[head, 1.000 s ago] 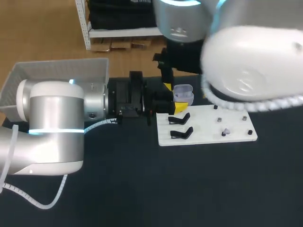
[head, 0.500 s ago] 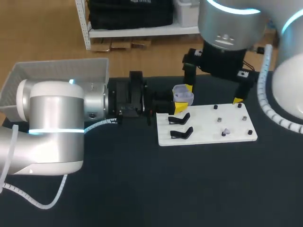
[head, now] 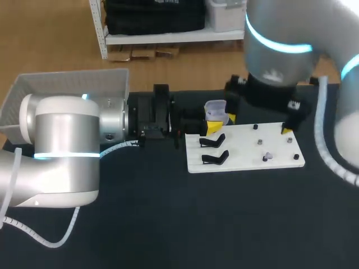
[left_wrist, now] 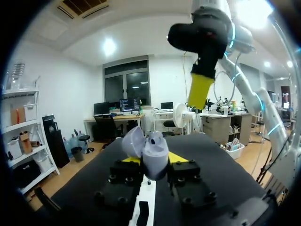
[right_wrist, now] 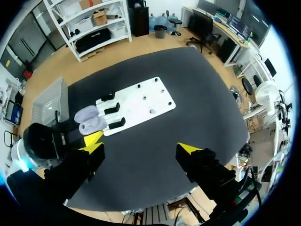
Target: Pick up each earbud case from the left stands, insert the matching earbuds, close the lid, and place the case in the box.
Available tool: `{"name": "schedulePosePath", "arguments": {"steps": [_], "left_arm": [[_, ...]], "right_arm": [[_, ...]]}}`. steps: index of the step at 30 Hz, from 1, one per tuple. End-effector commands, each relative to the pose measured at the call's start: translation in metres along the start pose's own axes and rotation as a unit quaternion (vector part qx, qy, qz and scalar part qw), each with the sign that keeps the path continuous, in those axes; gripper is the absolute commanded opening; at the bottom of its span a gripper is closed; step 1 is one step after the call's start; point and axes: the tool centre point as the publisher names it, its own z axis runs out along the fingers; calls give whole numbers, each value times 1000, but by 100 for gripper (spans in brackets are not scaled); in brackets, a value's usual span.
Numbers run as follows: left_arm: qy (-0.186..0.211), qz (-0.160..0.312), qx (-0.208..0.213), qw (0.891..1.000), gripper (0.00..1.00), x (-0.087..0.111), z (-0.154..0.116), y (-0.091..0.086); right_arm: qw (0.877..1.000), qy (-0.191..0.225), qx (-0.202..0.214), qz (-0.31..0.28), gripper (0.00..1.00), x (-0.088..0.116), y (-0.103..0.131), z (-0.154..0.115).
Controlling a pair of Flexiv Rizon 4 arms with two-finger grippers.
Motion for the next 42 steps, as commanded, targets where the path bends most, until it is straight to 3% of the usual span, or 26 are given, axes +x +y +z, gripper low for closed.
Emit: {"name": "schedulePosePath", "arguments": {"steps": [1,6,15,16,17,18,20,32,36,42], "left_arm": [[-4,2,-6,1000,0,2,1,-2],[-4,2,-6,1000,0,2,1,-2],[-4,2,-6,1000,0,2,1,-2],[-4,2,-6,1000,0,2,1,-2],[-4,2,-6,1000,0,2,1,-2],[-4,2,-6,1000,0,2,1,-2],[-4,2,-6,1000,0,2,1,-2],[-4,2,-6,1000,0,2,1,-2],[-4,2,-6,1000,0,2,1,-2],[-4,2,-6,1000,0,2,1,-2]], "right_arm": [[996,-14,-88,10,100,1,-33,38],[994,-18,-110,-18,100,2,-39,65],[995,21,-88,-43,98,6,-38,130],[995,24,-85,-43,82,6,-38,135],[995,26,-85,-43,72,6,-38,141],[995,29,-87,-44,70,6,-38,146],[995,32,-87,-48,49,5,-37,154],[994,49,-87,-36,52,-11,-34,203],[994,53,-92,-35,58,-15,-37,213],[992,53,-105,-36,53,-23,-36,221]]}}
